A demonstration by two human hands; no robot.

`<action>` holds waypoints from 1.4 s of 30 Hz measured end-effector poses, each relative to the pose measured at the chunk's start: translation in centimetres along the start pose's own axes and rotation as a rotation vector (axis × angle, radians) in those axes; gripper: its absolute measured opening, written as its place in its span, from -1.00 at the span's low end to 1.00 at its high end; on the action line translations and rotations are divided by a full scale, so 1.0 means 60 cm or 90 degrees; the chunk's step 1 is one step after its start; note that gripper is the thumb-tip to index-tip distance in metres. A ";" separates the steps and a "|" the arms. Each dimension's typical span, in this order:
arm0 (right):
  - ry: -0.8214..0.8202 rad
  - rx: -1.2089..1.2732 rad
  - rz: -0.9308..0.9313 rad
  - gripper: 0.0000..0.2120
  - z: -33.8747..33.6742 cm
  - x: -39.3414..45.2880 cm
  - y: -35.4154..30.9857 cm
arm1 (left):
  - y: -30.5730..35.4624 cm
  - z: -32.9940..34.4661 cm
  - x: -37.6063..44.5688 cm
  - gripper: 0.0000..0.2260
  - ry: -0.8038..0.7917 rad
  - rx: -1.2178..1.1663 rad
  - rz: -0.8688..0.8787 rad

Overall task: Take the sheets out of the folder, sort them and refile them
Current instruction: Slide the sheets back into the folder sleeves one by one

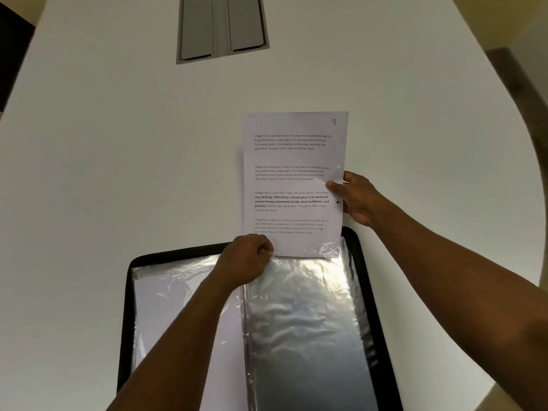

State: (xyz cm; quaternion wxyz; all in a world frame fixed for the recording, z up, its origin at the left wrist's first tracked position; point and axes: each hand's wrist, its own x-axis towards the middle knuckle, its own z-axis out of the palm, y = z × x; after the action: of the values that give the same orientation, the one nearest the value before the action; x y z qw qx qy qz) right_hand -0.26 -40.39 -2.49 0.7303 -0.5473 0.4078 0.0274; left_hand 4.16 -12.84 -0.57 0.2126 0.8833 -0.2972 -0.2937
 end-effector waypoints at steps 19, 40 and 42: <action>-0.111 -0.092 0.022 -0.62 0.023 0.013 0.013 | -0.025 0.006 0.014 -0.94 -0.051 -0.047 -0.024; -0.298 -0.439 0.082 -0.64 0.001 -0.031 -0.004 | 0.044 0.044 0.044 -0.93 -0.085 -0.167 -0.004; -0.281 -0.397 0.066 -0.67 0.007 -0.033 -0.001 | 0.051 0.049 0.047 -0.90 -0.094 -0.173 0.006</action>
State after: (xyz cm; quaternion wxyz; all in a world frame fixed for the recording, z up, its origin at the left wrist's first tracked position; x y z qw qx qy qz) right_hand -1.28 -39.26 -1.16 0.5970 -0.7025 0.2400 0.3042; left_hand 2.89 -17.52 -2.14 0.3093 0.8209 -0.2739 -0.3942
